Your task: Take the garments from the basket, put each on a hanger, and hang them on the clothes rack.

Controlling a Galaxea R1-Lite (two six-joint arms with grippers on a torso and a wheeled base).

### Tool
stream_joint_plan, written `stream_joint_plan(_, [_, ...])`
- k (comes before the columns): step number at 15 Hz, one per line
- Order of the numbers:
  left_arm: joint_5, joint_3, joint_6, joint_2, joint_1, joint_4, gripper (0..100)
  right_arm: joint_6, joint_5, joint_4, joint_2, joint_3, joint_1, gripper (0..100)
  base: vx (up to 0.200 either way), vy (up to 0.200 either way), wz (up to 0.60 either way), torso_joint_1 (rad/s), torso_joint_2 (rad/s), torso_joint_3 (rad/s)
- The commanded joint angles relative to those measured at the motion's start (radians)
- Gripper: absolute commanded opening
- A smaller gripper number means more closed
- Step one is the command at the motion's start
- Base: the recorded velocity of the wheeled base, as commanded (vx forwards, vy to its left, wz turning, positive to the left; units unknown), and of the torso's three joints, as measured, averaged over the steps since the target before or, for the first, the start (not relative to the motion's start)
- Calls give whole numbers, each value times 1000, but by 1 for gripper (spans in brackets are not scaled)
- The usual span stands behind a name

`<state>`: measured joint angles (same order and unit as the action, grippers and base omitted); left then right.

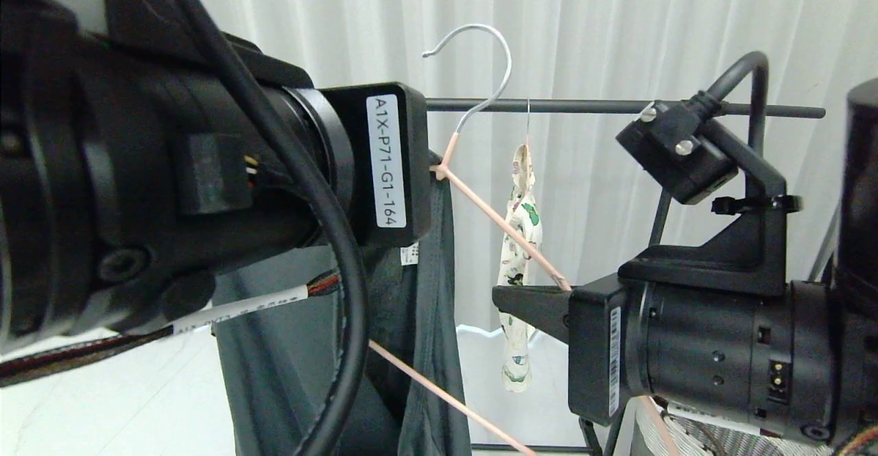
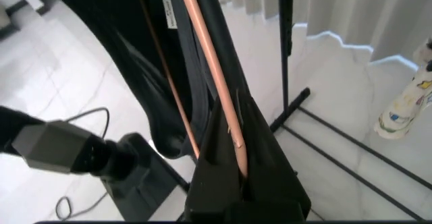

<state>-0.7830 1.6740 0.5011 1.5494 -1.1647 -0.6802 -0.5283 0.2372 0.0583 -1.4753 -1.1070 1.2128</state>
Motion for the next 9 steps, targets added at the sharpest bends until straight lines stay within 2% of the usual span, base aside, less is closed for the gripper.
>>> stream_joint_plan(1, [-1,-10,1,-2,0,-1,0,1,10,8,10,-1,1,0,0,0,0,0,0,0])
stream_joint_plan(2, [-1,-10,1,-2,0,1,0,1,47,40,9,1,1,0,0,0,0,0,0,0])
stream_joint_plan(6, [-1,-11,1,-2,0,11,0,2,82,44,12,1,1,0,0,0,0,0,0,0])
stream_joint_plan(7, [-1,-10,1,-2,0,22,100,5,85,44,15,1,1,0,0,0,0,0,0,0])
stream_joint_plan(9, [-2,-10,1,-3,2,47,100,19,94,48,32,1,1,0,0,0,0,0,0,0])
